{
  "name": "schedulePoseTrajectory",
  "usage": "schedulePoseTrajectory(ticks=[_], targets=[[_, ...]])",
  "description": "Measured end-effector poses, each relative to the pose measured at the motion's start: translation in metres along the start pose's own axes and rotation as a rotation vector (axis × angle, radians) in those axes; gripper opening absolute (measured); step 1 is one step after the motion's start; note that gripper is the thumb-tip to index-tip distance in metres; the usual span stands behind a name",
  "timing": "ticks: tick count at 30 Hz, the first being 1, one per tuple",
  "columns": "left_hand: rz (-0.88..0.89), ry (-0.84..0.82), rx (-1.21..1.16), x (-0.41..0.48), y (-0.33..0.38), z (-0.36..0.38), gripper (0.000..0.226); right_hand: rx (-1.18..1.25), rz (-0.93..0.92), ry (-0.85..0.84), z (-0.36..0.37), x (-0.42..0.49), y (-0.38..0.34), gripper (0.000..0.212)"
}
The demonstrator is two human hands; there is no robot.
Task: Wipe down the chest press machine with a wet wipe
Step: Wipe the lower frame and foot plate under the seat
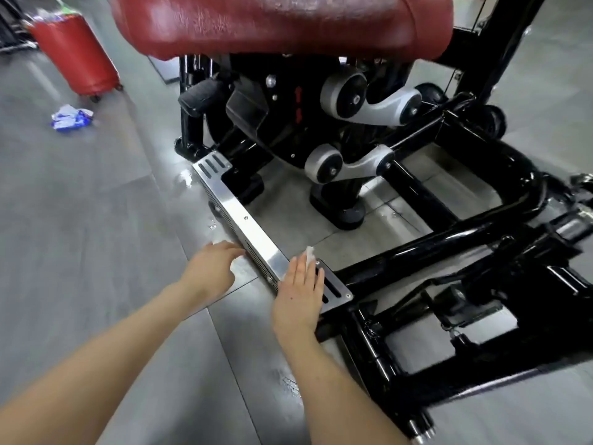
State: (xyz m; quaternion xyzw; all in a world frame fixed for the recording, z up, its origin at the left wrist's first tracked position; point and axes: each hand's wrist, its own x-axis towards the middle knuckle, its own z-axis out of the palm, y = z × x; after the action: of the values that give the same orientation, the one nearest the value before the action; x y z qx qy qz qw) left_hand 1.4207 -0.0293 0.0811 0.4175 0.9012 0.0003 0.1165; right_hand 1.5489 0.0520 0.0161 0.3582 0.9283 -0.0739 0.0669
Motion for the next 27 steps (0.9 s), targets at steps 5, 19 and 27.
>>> schedulePoseTrajectory(ticks=[5,19,27], targets=[[-0.143,0.053,-0.173,0.026,-0.017,0.008,0.05,-0.028,-0.079,0.033,0.007,0.017,-0.007,0.061],[-0.321,0.312,-0.842,0.137,-0.109,0.026,0.036,-0.029,-0.066,0.24,0.013,0.112,-0.091,0.049],[-0.22,0.279,-0.894,0.223,-0.185,0.028,0.097,-0.075,0.031,0.348,0.019,0.121,-0.101,0.051]])
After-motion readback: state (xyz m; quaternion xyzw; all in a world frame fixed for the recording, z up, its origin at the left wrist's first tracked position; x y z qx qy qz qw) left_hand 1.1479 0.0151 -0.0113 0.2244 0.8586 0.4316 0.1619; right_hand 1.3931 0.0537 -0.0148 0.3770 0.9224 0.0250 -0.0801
